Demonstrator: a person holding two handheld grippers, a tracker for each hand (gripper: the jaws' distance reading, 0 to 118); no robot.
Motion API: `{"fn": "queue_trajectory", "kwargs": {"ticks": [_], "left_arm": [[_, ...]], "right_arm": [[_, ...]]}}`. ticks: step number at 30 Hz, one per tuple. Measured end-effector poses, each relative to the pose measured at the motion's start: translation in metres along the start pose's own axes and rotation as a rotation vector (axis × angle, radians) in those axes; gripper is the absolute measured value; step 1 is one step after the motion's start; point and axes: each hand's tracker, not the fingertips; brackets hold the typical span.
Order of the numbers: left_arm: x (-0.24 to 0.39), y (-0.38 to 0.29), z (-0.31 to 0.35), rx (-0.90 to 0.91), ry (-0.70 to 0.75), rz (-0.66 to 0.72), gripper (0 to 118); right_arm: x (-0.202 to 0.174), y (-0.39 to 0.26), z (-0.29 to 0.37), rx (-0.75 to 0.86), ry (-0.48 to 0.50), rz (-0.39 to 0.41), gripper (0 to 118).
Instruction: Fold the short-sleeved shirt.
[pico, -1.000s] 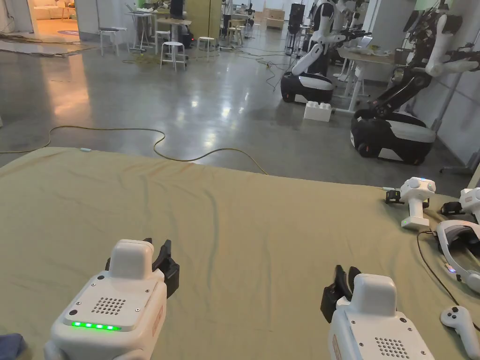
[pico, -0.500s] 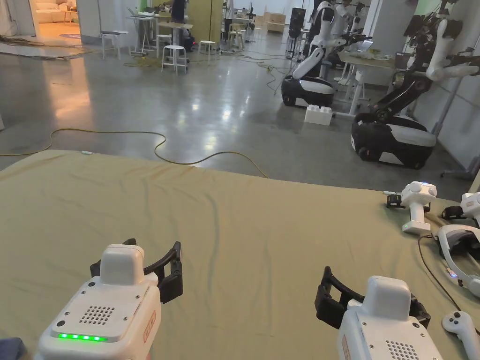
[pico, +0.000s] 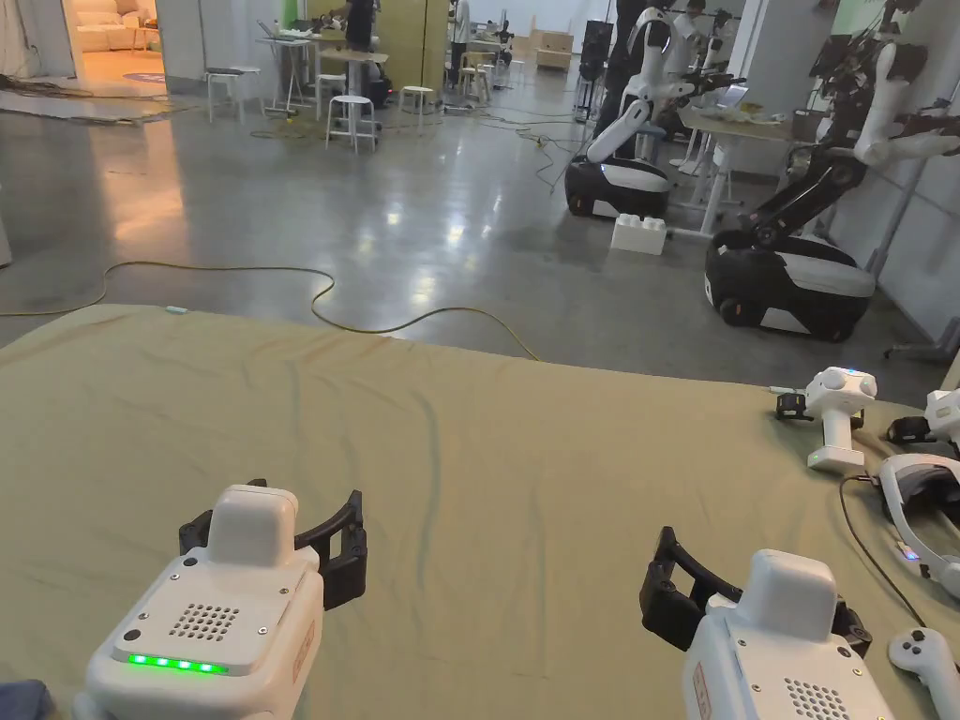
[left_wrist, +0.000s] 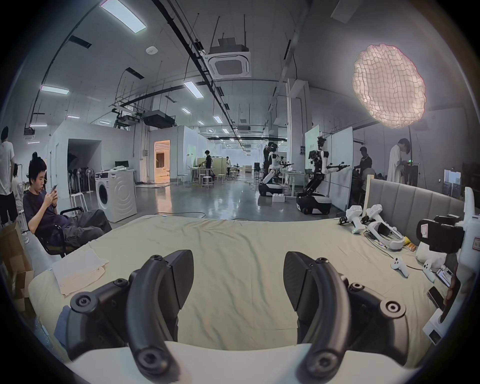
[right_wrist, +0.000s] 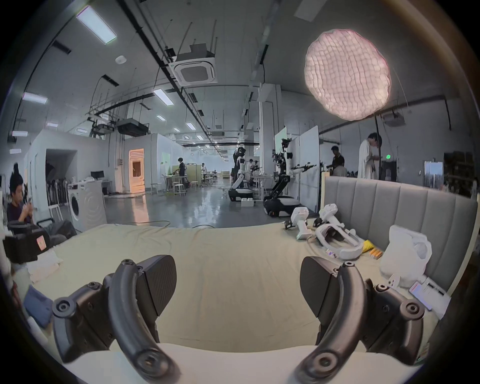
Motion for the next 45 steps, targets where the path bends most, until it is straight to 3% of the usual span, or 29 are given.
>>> {"fn": "queue_trajectory", "kwargs": {"ticks": [3,10,17,21,25,45], "left_arm": [[-0.001,-0.003,0.000,-0.005,0.001,0.011,78],[0.001,-0.006,0.002,-0.001,0.013,-0.002,78],[0.002,-0.003,0.000,0.006,0.036,-0.003,78],[0.001,-0.002,-0.001,0.000,0.022,0.029,78],[0.003,-0.002,-0.002,-0.018,0.036,0.011,92],[0.003,-0.002,0.004,0.047,0.079,0.012,93]], "right_arm": [[0.004,0.000,-0.002,-0.035,0.023,-0.026,108],[-0.007,0.003,-0.009,-0.103,-0.052,-0.006,108],[-0.011,0.009,-0.012,-0.160,-0.096,-0.060,108],[-0.011,0.012,-0.012,-0.168,-0.075,-0.090,108],[-0.012,0.016,-0.011,-0.170,-0.050,-0.099,108],[-0.015,0.018,-0.007,-0.152,-0.070,-0.075,108]]}}
